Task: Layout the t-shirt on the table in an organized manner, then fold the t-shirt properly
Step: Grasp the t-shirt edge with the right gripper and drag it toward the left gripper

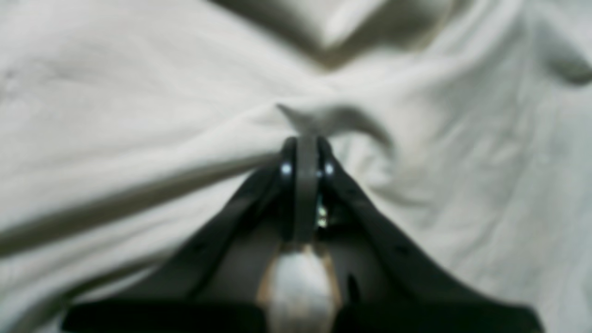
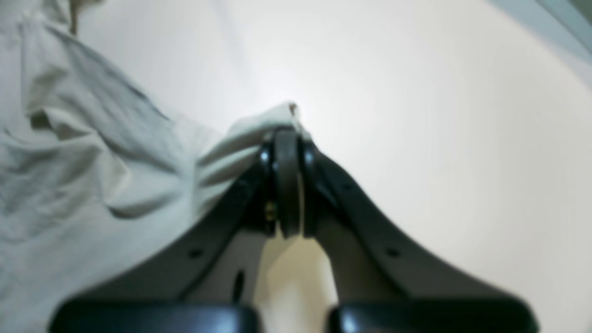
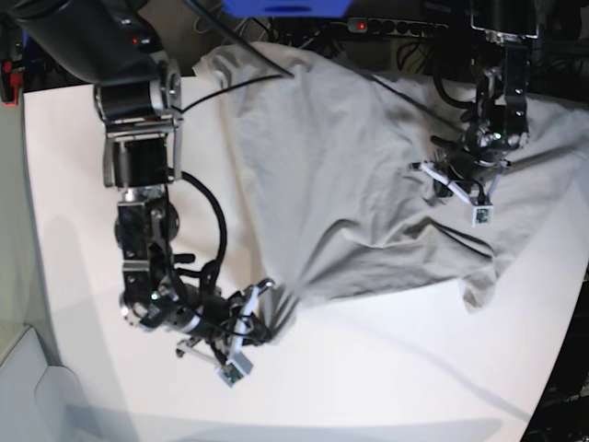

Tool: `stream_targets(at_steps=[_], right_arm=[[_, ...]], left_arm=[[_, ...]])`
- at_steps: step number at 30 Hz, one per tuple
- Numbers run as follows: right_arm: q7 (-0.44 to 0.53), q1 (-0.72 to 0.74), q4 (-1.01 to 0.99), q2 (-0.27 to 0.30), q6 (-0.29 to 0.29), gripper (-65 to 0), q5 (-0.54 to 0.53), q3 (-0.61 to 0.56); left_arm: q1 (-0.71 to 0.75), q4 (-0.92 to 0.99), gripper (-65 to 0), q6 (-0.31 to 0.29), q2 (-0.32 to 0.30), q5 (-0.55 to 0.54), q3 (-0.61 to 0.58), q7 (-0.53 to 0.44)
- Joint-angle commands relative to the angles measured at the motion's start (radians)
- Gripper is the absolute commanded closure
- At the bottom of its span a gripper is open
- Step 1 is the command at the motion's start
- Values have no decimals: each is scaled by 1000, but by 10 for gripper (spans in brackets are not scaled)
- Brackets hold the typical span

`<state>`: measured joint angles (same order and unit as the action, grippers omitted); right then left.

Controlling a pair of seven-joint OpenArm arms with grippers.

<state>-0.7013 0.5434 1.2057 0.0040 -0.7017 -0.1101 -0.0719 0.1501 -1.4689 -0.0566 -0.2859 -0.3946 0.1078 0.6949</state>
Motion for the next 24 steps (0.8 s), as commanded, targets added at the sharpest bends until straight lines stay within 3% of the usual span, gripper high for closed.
stream_targets(at_steps=[1,10,16,19,24], right_arm=[[29,48,41,0,4,0,-26,1],[-73,171,148,34,4,0,-24,2],[-73,241,141,31,4,0,-24,-3],[-68,248,86,-12,4,0,-24,-4],[32,244,-100,-77,4,0,-24,-6]], left_arm=[[16,7,-1,-5,1,-2,-9,85],[7,-25,-1,-5,0,1,-9,87],[12,-26,-1,-5,-2,4,13,87],[15,-28,-1,-5,-2,0,54,87],[19,-28,-1,-5,-3,-2,83,88]])
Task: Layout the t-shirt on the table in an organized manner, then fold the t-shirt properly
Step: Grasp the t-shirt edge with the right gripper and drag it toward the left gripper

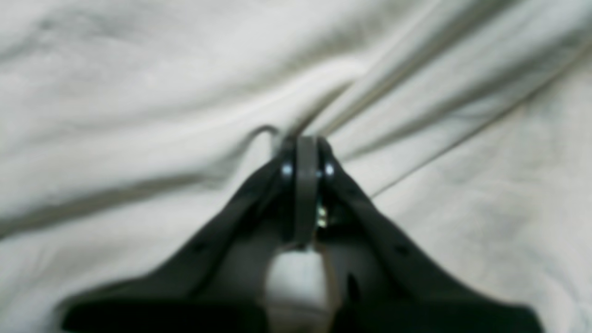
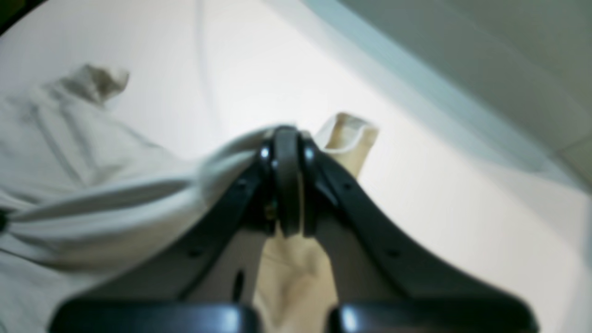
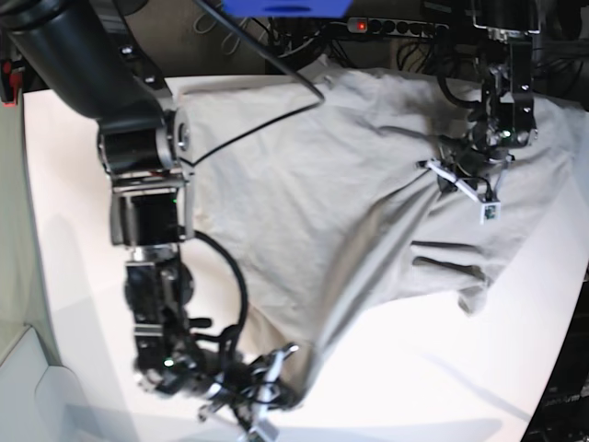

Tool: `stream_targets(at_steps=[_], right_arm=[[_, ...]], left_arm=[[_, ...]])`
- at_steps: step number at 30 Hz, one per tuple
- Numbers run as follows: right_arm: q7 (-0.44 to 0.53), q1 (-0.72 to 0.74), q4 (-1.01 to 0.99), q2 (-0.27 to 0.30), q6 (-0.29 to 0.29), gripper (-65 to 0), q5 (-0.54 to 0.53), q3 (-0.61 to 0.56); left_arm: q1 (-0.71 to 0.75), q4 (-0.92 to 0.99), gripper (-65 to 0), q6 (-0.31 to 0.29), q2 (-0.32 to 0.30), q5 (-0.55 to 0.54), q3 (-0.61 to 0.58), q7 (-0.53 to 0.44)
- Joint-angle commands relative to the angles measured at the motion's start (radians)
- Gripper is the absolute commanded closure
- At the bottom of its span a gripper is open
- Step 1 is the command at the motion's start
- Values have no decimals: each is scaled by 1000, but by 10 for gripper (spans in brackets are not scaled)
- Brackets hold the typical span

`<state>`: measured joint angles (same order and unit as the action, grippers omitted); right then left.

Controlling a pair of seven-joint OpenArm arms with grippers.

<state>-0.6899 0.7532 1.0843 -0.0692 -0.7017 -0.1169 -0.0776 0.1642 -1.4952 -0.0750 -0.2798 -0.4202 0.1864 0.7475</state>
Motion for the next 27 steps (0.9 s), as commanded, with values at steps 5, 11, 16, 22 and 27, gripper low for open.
stream_targets(at_steps=[5,11,16,22,27], right_arm=[[111,18,-154,-70,4,0,-17,0],[174,13,-301,-88,4,0,-17,2],[167,-45,-301,-88,4,-20,-17,2],[69,-90,-298,-88,4,-274,-17,-156],[59,-169,-140,-88,4,-357,-19,-169]], left_arm=[[33,-22,-1,13,-9,30,25,36],[33,-28,-1,13,-9,31,25,36],[33,-28,-1,13,-8,31,25,36],[28,-28,-1,13,-8,28,25,36],[34,-137,-1,11,-14,2,86,36]])
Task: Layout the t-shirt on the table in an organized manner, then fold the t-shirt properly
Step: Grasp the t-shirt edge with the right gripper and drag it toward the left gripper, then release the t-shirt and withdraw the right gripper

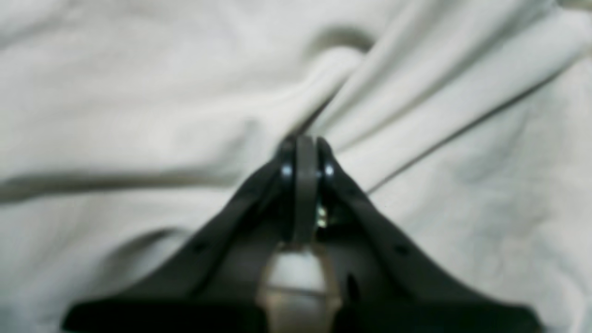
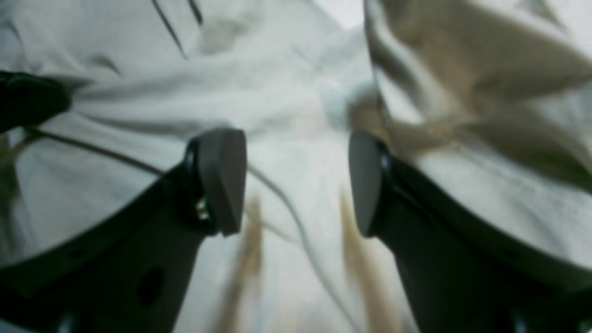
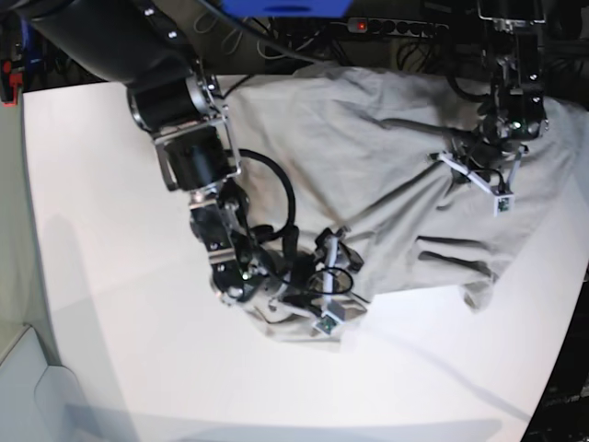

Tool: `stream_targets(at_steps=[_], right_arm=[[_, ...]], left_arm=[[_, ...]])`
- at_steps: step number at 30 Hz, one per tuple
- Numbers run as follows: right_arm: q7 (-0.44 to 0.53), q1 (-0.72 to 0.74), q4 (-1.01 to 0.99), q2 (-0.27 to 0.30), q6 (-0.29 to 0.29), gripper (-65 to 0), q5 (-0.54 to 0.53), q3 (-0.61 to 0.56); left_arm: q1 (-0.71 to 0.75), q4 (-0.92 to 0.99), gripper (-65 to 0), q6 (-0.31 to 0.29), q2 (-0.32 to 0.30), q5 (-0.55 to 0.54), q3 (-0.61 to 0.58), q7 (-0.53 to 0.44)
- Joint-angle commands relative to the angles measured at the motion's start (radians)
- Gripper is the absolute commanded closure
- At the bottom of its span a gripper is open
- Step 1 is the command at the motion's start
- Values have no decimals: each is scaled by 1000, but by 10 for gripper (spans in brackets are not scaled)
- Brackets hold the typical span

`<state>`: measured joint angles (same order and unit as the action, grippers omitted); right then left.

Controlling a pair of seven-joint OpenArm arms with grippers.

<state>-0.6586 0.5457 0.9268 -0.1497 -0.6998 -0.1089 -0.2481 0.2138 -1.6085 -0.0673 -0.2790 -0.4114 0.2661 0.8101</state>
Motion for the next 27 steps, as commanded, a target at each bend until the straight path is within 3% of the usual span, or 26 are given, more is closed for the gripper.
stream_targets(at_steps=[1,8,12,16,20,24,27], right_arm=[[27,14,79,11,2,-357,-27,13],[-88,-52,358,120,2,-359,-28,25],[-135,-83,449,180,2,-359,-28,76],[-198,-120,539,236,2,-359,-28,183],[-218,-143,588,293,2,-359,-28,198],[-218,-183,636,333,2,-359,-28,200],[-218,-200,641,336,2,-359,-27,200]], left_arm=[[-12,-59,-1,4,-10,-34,26,-25],[-64,-206,-1,4,-3,-264,81,47],[-155,-137,-1,13,65,-289,-43,45],[-242,66,-1,14,149,-160,-198,35],[-296,253,-1,10,223,52,-224,-21],[-284,276,-1,7,195,167,-187,-36],[-258,276,-1,5,123,168,-101,-36]])
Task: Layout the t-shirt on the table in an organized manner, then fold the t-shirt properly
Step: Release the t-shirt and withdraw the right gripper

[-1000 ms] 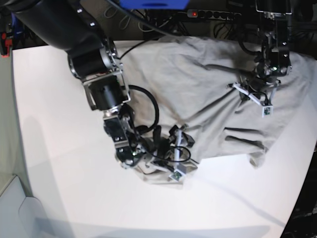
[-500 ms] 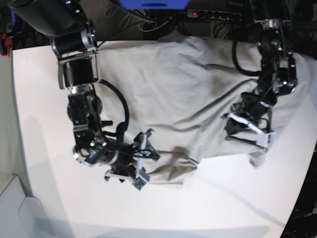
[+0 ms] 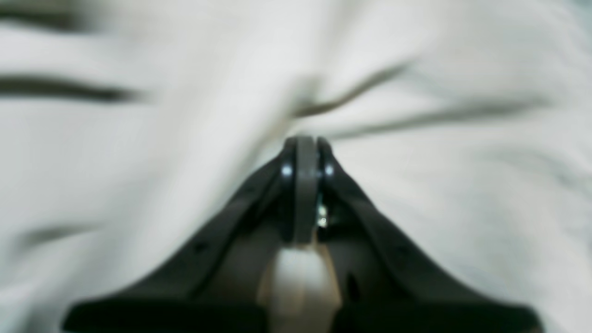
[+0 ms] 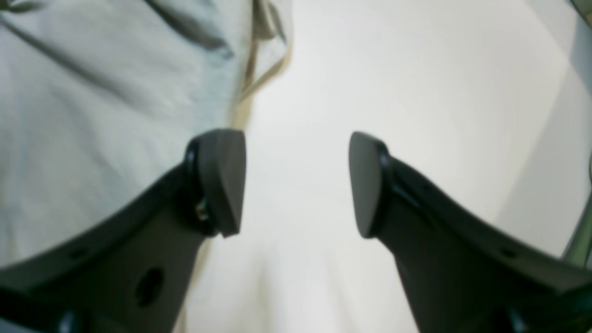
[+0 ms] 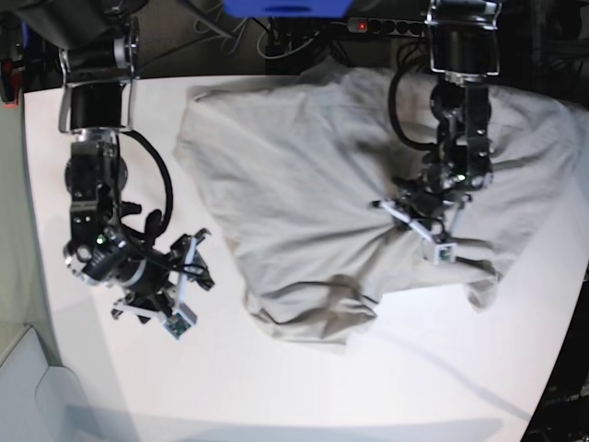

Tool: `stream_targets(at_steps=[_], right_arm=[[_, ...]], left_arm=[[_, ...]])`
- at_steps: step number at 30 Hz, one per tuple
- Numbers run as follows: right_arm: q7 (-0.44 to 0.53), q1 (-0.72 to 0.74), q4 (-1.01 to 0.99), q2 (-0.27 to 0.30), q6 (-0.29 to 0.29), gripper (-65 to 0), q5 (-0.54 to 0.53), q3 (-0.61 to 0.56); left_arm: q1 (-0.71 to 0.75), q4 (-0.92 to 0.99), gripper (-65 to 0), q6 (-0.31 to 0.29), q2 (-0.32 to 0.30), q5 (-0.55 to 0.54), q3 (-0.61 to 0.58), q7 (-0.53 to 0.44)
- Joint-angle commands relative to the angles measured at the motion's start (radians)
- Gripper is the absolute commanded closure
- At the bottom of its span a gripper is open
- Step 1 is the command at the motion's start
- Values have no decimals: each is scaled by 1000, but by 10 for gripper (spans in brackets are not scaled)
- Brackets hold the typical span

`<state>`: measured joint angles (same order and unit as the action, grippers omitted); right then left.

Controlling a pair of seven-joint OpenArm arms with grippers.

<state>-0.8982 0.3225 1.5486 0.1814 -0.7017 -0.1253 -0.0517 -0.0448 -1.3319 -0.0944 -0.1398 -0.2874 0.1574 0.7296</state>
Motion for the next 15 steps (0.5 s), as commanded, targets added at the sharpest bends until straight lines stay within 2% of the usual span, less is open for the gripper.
stream_targets(at_steps=[1,6,7,15], right_arm=[[21,17,17,5,4,-359,-10,3],[21,2,14,-9,4,-359,-10,3],[21,2,11,-26,4,-359,-10,2],[-5,-20,10,-110,4,-359,-10,-4]], left_arm=[[7,-1,-1,32,-37,44,31,45],[35,-1,-1,31,-125,44,136,45],[35,-1,-1,31,-134,44,150,45],[85,-76,-1,31,-125,44,169,45]])
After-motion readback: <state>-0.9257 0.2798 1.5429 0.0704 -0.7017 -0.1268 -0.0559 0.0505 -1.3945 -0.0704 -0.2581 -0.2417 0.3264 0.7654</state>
